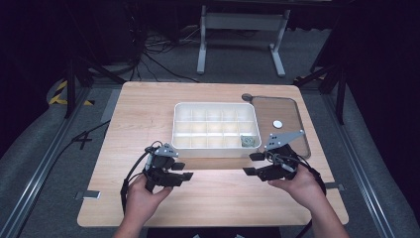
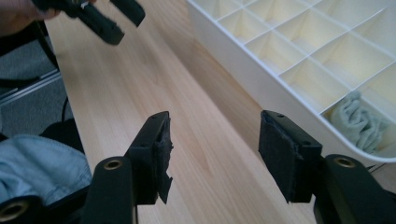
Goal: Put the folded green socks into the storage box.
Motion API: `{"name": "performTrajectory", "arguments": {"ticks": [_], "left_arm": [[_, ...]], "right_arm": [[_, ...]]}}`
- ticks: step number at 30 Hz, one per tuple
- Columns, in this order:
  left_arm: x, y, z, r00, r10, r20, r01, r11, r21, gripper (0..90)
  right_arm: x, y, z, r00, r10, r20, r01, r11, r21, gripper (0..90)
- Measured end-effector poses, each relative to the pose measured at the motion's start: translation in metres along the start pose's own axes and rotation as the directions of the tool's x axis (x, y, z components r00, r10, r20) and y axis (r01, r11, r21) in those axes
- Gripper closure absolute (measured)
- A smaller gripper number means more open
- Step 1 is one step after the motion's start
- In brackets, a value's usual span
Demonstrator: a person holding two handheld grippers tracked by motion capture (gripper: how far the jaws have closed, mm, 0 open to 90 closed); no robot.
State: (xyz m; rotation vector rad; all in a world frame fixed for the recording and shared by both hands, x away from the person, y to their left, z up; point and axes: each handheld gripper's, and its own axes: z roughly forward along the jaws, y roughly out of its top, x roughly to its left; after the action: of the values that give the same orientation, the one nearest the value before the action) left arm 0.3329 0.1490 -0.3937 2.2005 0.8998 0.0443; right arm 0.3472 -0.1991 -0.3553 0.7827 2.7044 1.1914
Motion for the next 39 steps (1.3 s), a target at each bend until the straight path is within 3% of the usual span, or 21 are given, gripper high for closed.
{"name": "performTrajectory", "arguments": {"ticks": [3,7,13,16,17,19,25,29,34,39], "left_arm": [[-0.001,0.001,0.0,1.0,0.004,-0.001,-0.004,1.0,-0.005,51.5],[-0.002,0.001,-0.001,1.0,0.005,-0.002,-0.005,1.0,-0.004,51.5],[-0.002,0.002,0.0,0.9999,0.012,-0.009,-0.012,0.9999,0.0,51.4],[-0.004,0.002,0.001,0.9996,0.028,-0.011,-0.027,0.9995,0.012,51.3],[-0.004,0.002,0.003,0.9987,0.05,-0.009,-0.049,0.9986,0.02,51.3],[-0.006,0.001,0.006,0.9969,0.077,-0.012,-0.077,0.9963,0.039,51.2],[-0.007,0.001,0.011,0.9958,0.09,-0.014,-0.089,0.9939,0.065,51.3],[-0.009,0.0,0.016,0.9954,0.095,-0.009,-0.094,0.9924,0.08,51.2],[-0.01,-0.001,0.02,0.994,0.109,-0.011,-0.107,0.9888,0.104,51.0],[-0.013,-0.001,0.025,0.9929,0.119,-0.007,-0.117,0.985,0.127,50.8]], "right_arm": [[0.002,-0.006,0.003,0.9998,-0.014,-0.01,0.014,1.0,-0.008,42.6],[-0.002,-0.014,0.008,0.9999,0.012,-0.011,-0.012,1.0,-0.003,40.7],[-0.001,-0.021,0.01,0.9999,-0.009,-0.008,0.009,1.0,-0.024,40.3],[0.0,-0.026,0.013,0.9999,-0.013,-0.006,0.013,0.999,-0.035,40.7],[0.001,-0.03,0.017,0.9998,-0.016,-0.008,0.015,0.999,-0.046,40.8],[0.0,-0.047,0.031,0.9998,-0.013,-0.012,0.012,1.0,-0.024,43.1],[0.001,-0.064,0.039,0.9997,0.015,-0.02,-0.016,0.999,-0.031,45.8],[0.002,-0.072,0.045,0.9999,-0.004,-0.013,0.004,1.0,-0.004,45.4],[0.001,-0.084,0.056,0.9998,0.017,-0.008,-0.017,0.999,0.038,45.2],[0.005,-0.089,0.062,0.9998,-0.015,0.011,0.015,0.999,0.046,46.1]]}}
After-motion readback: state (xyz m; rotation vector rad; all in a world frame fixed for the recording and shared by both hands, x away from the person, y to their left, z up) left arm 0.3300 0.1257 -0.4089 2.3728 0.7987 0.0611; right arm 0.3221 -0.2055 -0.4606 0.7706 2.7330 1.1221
